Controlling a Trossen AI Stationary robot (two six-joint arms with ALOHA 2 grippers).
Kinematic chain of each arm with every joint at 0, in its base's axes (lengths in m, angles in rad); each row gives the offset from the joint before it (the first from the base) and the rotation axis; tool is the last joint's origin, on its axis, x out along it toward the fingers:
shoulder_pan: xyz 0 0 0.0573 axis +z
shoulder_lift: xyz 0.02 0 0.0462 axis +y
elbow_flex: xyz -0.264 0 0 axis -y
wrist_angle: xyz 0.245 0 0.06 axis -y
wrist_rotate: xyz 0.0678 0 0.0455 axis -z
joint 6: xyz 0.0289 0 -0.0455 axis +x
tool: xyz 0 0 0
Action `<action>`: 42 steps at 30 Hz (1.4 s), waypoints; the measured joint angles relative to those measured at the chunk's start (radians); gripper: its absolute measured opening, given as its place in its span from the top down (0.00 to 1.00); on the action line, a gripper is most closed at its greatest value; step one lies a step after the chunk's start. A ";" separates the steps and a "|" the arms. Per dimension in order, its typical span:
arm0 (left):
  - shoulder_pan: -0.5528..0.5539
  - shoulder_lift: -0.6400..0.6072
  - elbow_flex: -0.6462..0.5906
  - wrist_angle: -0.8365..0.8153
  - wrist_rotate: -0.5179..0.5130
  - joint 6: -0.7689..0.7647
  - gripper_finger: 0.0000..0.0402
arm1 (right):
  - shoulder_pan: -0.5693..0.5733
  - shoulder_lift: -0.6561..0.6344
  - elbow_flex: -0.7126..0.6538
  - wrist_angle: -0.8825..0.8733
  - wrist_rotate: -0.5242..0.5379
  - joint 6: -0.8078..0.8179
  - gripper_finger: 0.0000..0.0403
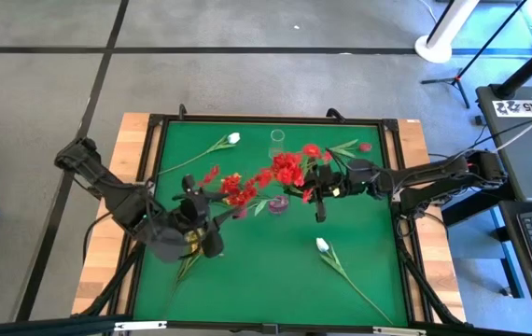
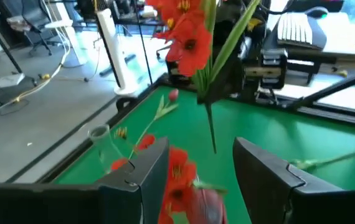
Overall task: Sort flowers into vase by color
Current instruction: Put the red flowers into the pink vase
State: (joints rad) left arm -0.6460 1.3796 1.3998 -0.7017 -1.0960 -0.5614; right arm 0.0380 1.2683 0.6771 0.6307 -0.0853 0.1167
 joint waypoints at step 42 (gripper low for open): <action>-0.180 -0.002 -0.477 0.399 0.042 -0.246 1.00 | -0.026 -0.032 -0.236 0.285 0.073 0.042 0.97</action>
State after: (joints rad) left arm -0.8261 1.3775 0.9226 -0.3030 -1.0535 -0.8071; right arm 0.0116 1.2358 0.4412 0.9161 -0.0122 0.1586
